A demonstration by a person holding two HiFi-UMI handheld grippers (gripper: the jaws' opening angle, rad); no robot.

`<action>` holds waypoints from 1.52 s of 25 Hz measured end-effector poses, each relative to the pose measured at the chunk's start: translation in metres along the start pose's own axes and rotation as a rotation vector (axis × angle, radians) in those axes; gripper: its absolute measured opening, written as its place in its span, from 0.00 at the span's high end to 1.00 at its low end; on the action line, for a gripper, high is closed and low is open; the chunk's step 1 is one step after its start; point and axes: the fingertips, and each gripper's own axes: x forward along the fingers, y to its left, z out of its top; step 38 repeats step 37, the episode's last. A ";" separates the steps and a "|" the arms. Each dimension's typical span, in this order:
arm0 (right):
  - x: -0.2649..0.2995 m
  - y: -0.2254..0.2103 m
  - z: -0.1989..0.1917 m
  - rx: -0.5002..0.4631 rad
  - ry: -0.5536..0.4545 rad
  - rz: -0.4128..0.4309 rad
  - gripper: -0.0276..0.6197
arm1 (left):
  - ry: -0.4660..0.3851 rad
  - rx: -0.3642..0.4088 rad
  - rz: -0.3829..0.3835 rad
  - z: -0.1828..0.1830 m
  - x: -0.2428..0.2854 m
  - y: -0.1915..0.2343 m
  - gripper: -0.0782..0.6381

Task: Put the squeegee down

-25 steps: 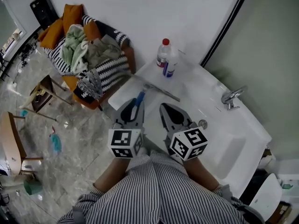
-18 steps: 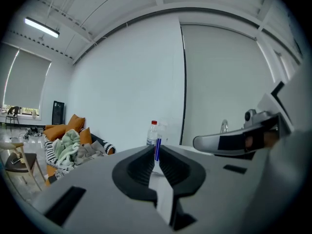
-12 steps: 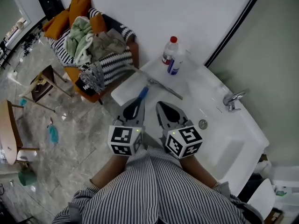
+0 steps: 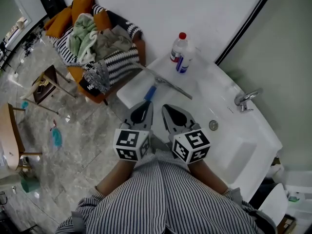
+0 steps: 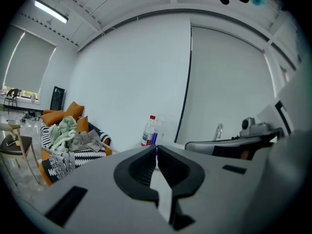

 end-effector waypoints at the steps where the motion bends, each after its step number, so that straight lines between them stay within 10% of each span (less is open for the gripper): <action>1: 0.000 -0.001 -0.001 0.000 0.002 -0.002 0.93 | 0.002 0.003 -0.003 -0.001 0.001 -0.001 0.86; 38: -0.020 -0.023 -0.009 -0.043 0.025 -0.050 0.93 | 0.098 0.087 -0.010 -0.021 0.011 -0.024 0.86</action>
